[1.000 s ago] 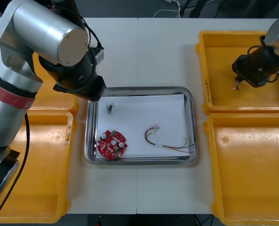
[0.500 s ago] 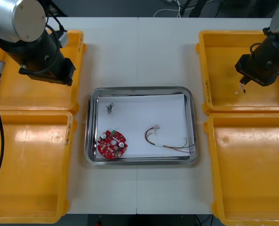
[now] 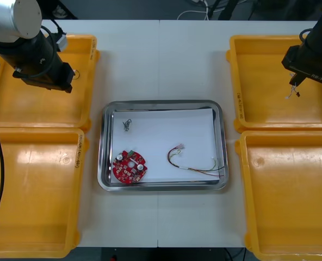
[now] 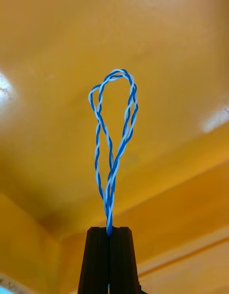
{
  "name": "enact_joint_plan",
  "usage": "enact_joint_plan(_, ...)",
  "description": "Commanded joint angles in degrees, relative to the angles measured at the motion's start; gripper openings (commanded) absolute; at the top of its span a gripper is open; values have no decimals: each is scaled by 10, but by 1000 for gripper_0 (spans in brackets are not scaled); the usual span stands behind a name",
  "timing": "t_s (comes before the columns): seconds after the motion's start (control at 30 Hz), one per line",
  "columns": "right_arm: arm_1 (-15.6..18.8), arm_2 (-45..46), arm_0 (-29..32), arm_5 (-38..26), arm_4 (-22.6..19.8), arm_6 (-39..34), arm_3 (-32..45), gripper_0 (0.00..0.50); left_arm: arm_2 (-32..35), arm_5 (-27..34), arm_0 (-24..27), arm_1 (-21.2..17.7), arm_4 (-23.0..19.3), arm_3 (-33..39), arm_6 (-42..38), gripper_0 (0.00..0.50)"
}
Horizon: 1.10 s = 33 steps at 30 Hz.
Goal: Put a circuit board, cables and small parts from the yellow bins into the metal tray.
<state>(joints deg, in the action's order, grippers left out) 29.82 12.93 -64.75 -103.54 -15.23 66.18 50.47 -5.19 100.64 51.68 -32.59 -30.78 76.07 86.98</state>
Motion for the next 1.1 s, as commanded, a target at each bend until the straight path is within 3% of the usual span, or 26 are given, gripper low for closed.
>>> enact_joint_plan(0.03, 14, 3, 2, -51, 13, 17, 70, 0, 18, -47, 46, -25, 5, -36, 42, 500)
enact_joint_plan(0.4, 16, 3, 44, -65, -6, 36, 215, 0, 18, -156, 52, -24, 19, -113, 102, 500)
enact_joint_plan(0.87, 17, -38, 100, -65, -134, 56, 394, 0, 3, -281, 53, -13, 15, -198, 137, 500)
enact_joint_plan(1.1, 17, -84, 144, -65, -180, 67, 496, 0, -13, -301, 53, -13, 13, -218, 144, 500)
